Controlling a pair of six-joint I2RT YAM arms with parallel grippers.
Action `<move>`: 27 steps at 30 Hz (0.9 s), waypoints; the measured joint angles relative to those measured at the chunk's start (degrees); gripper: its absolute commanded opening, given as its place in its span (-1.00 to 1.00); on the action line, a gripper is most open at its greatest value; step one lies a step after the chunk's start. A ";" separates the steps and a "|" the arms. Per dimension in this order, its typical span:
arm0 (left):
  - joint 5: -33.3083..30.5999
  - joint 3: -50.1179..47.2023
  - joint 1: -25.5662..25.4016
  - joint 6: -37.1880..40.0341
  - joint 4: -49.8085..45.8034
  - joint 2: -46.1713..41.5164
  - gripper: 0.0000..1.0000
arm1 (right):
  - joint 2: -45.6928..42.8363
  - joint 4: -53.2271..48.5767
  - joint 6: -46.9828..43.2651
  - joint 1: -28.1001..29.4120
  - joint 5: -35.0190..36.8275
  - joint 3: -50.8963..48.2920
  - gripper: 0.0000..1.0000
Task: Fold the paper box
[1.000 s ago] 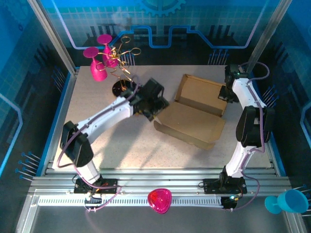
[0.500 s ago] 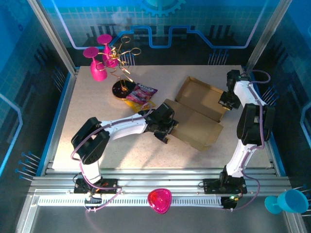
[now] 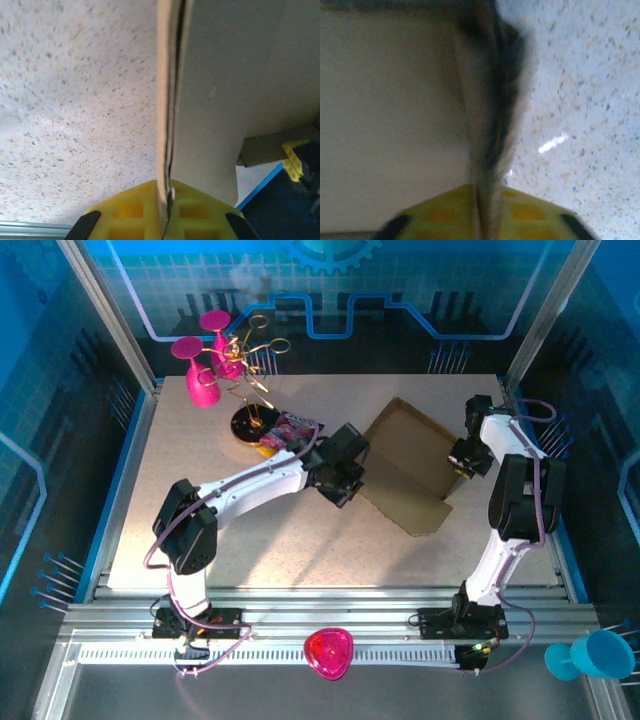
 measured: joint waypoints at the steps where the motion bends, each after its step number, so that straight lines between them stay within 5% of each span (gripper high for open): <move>1: -1.03 2.16 0.26 2.25 -1.88 0.42 -1.00 | -1.01 -0.20 1.03 0.17 -0.61 -1.31 0.05; 4: -3.21 7.63 1.42 9.51 -7.48 2.38 -1.00 | -5.11 -1.53 4.59 1.36 -2.47 -4.90 0.51; 9: -4.87 14.60 4.15 21.51 -16.52 7.41 -1.00 | -12.63 -4.26 9.07 4.68 -4.59 -2.97 0.73; 20: -12.07 56.19 7.52 50.64 -40.65 26.21 -1.00 | -26.67 2.82 8.50 8.35 -9.44 1.07 0.40; 27: -20.33 58.82 7.69 62.69 -45.18 26.71 -1.00 | -29.49 19.26 0.44 8.98 -21.68 0.15 0.25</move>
